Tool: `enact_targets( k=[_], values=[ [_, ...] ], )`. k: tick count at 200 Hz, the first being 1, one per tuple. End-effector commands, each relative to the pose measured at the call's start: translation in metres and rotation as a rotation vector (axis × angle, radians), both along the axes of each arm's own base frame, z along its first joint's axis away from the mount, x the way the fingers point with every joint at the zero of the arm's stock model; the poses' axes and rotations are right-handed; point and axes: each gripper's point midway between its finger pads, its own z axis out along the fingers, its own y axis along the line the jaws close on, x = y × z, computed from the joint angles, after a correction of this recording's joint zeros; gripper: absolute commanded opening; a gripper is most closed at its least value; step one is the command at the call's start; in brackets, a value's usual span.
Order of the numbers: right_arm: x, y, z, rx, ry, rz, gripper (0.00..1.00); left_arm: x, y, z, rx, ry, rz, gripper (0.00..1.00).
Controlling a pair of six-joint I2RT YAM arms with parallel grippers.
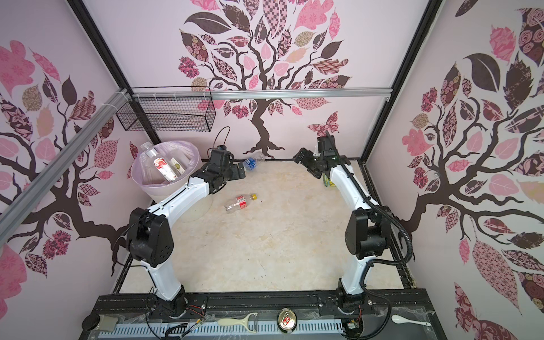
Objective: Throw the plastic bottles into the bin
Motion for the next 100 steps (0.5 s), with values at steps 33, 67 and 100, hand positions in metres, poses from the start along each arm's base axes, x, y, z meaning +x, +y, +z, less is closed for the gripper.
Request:
enact_targets(
  k=[33, 67, 100],
  values=[
    [-0.038, 0.003, 0.010, 0.042, -0.025, 0.029, 1.00, 0.075, -0.009, -0.027, -0.025, -0.014, -0.019, 0.97],
    [-0.045, 0.003, 0.008, 0.048, -0.025, 0.030, 1.00, 0.098, -0.007, -0.063, -0.166, 0.099, -0.012, 0.94],
    [-0.049, 0.000, -0.001, 0.037, -0.017, 0.019, 1.00, 0.107, 0.006, -0.078, -0.333, 0.146, 0.060, 0.91]
  ],
)
